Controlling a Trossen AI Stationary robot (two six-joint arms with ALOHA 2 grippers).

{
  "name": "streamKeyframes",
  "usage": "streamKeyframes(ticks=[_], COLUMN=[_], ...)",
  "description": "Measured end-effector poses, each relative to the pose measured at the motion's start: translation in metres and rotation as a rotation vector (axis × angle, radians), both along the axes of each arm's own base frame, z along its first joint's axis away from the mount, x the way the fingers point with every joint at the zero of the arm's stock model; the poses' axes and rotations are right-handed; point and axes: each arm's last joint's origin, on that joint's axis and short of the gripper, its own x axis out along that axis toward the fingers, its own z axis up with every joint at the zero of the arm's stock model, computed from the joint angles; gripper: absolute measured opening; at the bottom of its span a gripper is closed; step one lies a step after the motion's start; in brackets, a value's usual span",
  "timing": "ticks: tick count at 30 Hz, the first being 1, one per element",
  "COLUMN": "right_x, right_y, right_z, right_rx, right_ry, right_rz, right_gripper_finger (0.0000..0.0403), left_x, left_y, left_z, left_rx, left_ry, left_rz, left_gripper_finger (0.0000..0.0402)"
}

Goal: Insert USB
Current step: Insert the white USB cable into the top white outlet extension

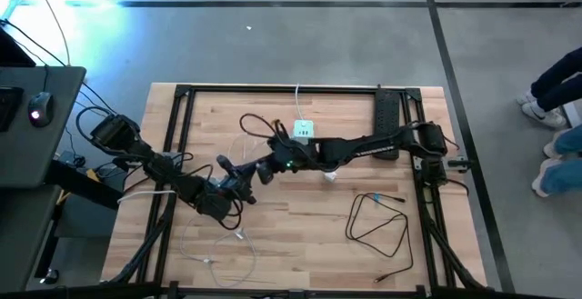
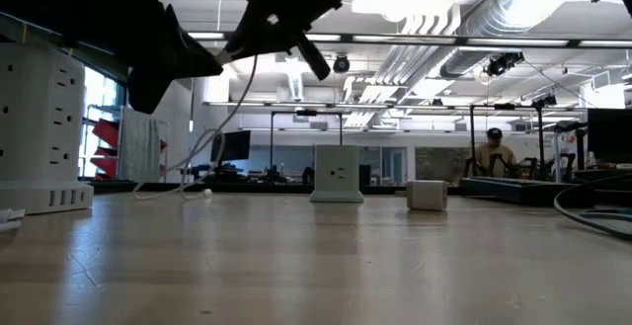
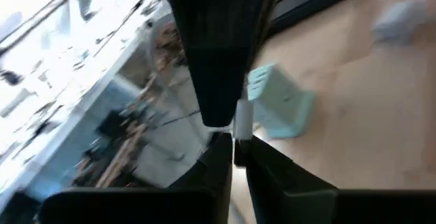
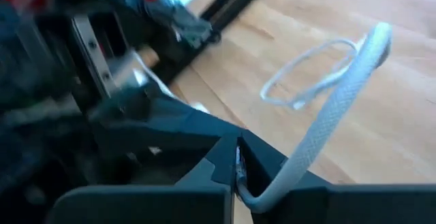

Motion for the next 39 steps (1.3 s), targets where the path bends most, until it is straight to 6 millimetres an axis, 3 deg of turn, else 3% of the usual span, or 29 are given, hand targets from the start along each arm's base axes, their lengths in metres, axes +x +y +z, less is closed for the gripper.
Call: streamKeyframes(ticks=[7,20,39], right_x=[-0.016,-0.025,-0.031], right_y=[0.001,0.029,0.047], right_z=[0.015,0.013,0.008], right_rx=[-0.126,-0.336,-0.345], right_ry=[0.084,0.189,0.24], right_rz=[0.063,0.277,0.429], right_gripper_finger=[0.0,0.0,0.0], left_x=[0.007,0.022,0.032], left_y=[0.004,0.025,0.033], left_z=[-0.002,-0.006,0.0], left_rx=[-0.105,-0.401,-0.636], left_ry=[0.013,-0.038,-0.125], left_rz=[-0.133,-0.264,-0.432], left_gripper_finger=[0.0075,0.0124,0.0131])
